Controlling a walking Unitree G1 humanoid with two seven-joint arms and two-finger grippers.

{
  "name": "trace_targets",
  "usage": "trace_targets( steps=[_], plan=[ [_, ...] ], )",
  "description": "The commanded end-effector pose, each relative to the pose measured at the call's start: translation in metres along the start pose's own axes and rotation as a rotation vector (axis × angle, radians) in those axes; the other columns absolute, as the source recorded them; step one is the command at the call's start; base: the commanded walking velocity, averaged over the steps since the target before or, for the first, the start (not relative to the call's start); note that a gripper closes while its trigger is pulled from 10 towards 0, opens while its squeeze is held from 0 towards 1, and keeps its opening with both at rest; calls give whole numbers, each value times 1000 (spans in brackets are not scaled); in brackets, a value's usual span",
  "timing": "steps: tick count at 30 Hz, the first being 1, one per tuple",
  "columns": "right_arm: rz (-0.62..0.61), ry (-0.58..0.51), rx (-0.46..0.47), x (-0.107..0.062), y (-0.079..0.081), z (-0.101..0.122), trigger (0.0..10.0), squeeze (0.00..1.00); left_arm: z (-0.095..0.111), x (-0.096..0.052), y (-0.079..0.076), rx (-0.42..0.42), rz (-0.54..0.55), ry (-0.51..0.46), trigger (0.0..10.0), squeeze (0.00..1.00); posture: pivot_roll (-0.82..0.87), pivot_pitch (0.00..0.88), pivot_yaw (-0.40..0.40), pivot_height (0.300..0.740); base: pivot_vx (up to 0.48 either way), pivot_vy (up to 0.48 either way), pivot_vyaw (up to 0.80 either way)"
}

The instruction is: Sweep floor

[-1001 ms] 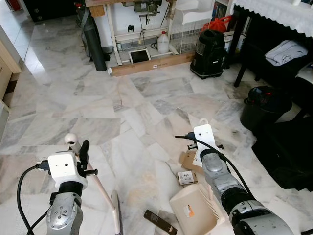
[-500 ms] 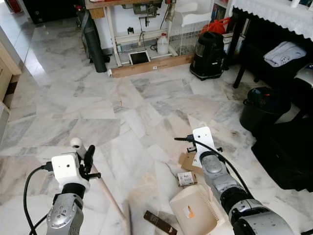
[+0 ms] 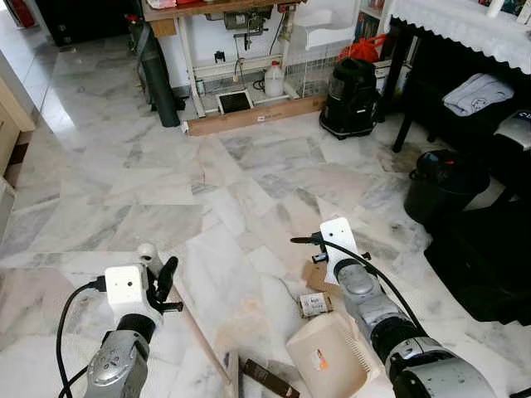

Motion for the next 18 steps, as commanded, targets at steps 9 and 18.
trace_targets(
  steps=[9,18],
  plan=[
    [92,43,35,-3,24,-9,10000,0,19,7,-12,-325,-41,-45,10000,0,-175,79,63,740,0,0,0],
    [106,31,46,-3,28,-6,10000,0,52,8,-16,-459,-66,-162,10000,0,-171,83,63,740,0,0,0]
  ],
)
Point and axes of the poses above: a point about 5 cm out from each wrist's last joint towards the gripper, its own x axis pointing out of the wrist towards the gripper, its own z axis along the axis of the wrist's last joint, y = z × x, the point moved 6 cm from there along x, pointing out of the wrist towards the gripper, and after that the axes turned 13 degrees about -x, right-handed, at the moved point
